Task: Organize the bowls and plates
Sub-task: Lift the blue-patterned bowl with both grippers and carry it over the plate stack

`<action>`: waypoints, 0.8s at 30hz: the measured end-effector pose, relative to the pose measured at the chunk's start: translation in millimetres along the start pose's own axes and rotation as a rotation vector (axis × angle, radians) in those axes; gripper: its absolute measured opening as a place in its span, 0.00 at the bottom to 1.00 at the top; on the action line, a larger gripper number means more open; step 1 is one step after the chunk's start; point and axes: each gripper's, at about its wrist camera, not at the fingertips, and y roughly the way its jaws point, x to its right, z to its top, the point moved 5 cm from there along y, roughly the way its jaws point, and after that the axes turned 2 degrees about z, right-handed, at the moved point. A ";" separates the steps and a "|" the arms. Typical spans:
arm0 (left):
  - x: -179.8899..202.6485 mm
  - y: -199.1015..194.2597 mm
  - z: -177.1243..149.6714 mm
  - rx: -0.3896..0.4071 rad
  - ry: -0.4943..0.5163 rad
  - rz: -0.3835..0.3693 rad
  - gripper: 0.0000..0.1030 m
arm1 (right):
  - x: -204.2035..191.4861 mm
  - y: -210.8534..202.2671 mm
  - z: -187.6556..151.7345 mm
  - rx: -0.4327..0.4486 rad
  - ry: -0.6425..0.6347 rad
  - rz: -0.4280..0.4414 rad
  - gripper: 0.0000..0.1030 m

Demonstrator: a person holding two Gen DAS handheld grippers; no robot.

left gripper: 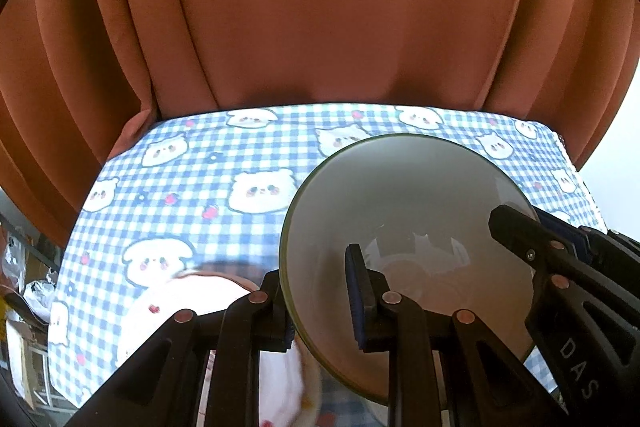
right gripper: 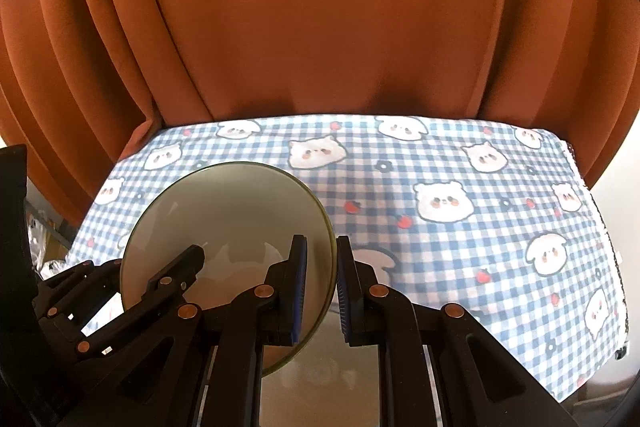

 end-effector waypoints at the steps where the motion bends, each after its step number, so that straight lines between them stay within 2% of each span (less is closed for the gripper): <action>1: 2.7 -0.3 -1.3 -0.002 0.000 -0.003 0.18 | 4.7 -1.1 -3.2 -0.002 -0.002 -0.001 0.17; 12: 36.0 5.5 -34.5 -0.049 -0.003 -0.013 0.18 | 42.2 -5.1 -36.0 -0.051 -0.038 -0.010 0.16; 24: 40.5 11.8 -60.2 -0.087 -0.017 0.021 0.18 | 42.8 6.3 -62.3 -0.128 -0.075 0.017 0.16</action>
